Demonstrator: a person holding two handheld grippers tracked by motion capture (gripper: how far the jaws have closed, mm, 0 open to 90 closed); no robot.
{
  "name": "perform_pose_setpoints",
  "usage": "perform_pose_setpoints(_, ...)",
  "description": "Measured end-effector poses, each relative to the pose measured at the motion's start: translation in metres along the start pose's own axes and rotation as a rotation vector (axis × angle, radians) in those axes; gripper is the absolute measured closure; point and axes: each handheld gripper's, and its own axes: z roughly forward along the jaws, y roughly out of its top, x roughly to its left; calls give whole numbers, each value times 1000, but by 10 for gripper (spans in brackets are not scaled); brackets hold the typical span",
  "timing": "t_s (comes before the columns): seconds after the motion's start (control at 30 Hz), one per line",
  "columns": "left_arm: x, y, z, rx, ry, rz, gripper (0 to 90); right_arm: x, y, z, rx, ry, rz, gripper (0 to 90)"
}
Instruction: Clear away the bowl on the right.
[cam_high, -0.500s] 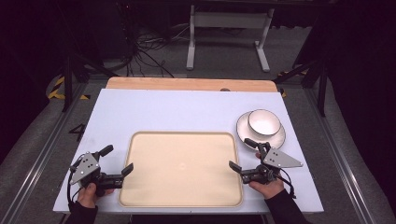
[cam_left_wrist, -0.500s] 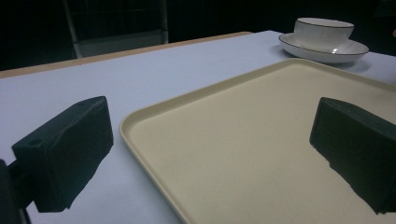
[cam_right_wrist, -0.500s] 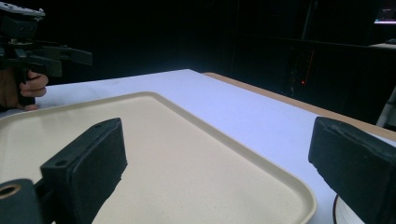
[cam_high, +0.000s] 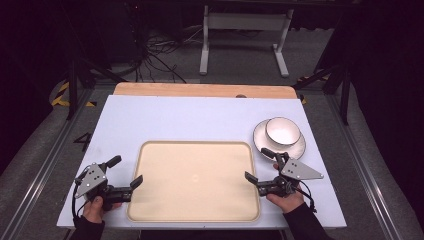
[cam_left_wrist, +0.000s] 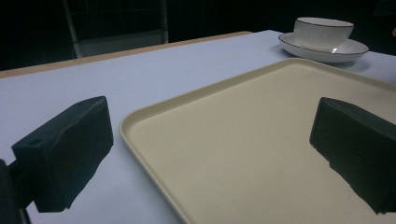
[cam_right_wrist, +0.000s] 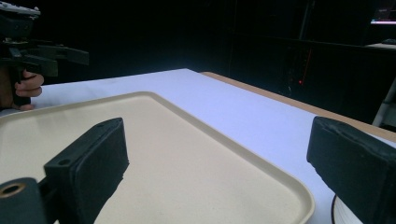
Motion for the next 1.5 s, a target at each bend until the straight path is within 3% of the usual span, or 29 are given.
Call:
perform_pose_setpoints(0.4,0,0,0,1,2,1,2,2,2,1,-13,-23,19,77)
perform_pose_setpoints(0.63,0,0,0,0,4,-1,1,8,18,-1,-41,-15,-13,81)
perform_pose_setpoints(1.27,0,0,0,1,3,-1,2,9,55,-2,-72,-18,19,130)
perform_pose_setpoints(1.5,0,0,1,0,4,-1,1,10,63,-1,-70,-25,9,130)
